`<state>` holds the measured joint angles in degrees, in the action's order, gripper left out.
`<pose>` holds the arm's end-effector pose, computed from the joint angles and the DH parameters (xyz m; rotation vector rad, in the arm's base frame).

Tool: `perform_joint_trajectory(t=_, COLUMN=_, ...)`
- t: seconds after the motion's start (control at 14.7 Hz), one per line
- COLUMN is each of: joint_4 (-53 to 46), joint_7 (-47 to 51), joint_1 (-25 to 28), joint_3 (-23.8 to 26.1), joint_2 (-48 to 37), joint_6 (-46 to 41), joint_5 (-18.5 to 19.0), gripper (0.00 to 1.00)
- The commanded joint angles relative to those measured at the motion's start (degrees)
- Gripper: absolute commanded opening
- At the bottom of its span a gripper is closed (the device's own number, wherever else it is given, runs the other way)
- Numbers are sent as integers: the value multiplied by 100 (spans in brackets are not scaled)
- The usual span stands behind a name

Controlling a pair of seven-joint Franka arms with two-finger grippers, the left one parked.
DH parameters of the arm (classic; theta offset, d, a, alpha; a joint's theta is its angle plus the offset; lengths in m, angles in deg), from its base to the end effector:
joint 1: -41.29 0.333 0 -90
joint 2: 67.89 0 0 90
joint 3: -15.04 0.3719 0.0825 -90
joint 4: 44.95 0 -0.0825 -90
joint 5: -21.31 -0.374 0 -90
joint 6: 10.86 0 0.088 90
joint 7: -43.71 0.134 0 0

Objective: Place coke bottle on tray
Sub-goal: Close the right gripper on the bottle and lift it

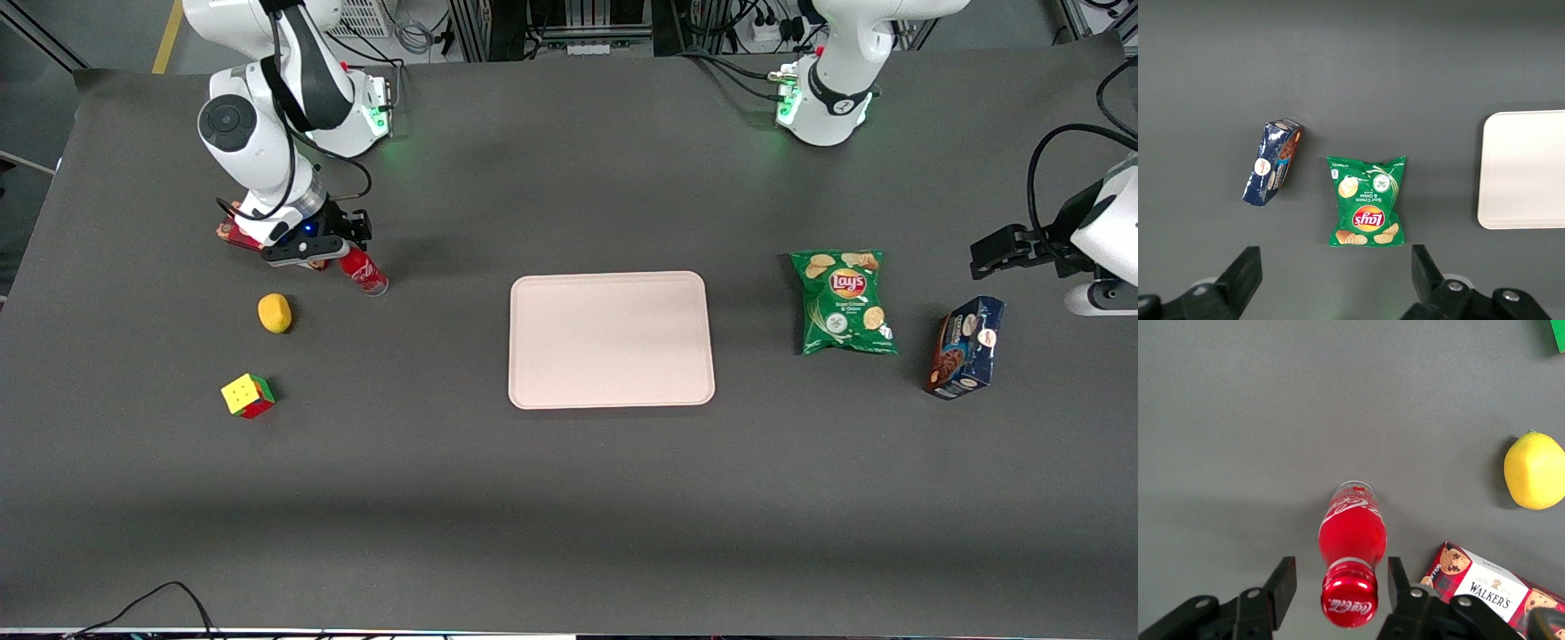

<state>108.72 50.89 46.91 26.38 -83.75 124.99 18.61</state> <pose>0.3574 0.1087 0.3527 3.1058 0.1988 -0.0516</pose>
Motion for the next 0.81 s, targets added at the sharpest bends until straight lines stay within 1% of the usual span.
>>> perform_joint_trajectory(t=0.0, joint_4=-22, joint_7=47, joint_1=18, joint_3=27, joint_2=-119, joint_6=-112, joint_5=-107, gripper=56)
perform_joint_trajectory(t=0.14, joint_4=-31, joint_7=21, joint_1=18, joint_3=27, joint_2=-154, joint_6=-112, joint_5=-107, gripper=41)
perform_joint_trajectory(t=0.27, joint_4=-31, joint_7=21, joint_1=18, joint_3=27, joint_2=-163, joint_6=-112, joint_5=-107, gripper=23)
perform_joint_trajectory(t=0.34, joint_4=-31, joint_7=21, joint_1=18, joint_3=27, joint_2=-163, joint_6=-112, joint_5=-107, gripper=15)
perform_joint_trajectory(t=0.54, joint_4=-31, joint_7=21, joint_1=18, joint_3=27, joint_2=-154, joint_6=-112, joint_5=-107, gripper=2)
perform_joint_trajectory(t=0.61, joint_4=-39, joint_7=30, joint_1=18, joint_3=27, joint_2=-154, joint_6=-112, joint_5=-107, gripper=0)
perform_joint_trajectory(t=0.75, joint_4=-65, joint_7=30, joint_1=18, joint_3=27, joint_2=-163, joint_6=-199, joint_5=-107, gripper=0)
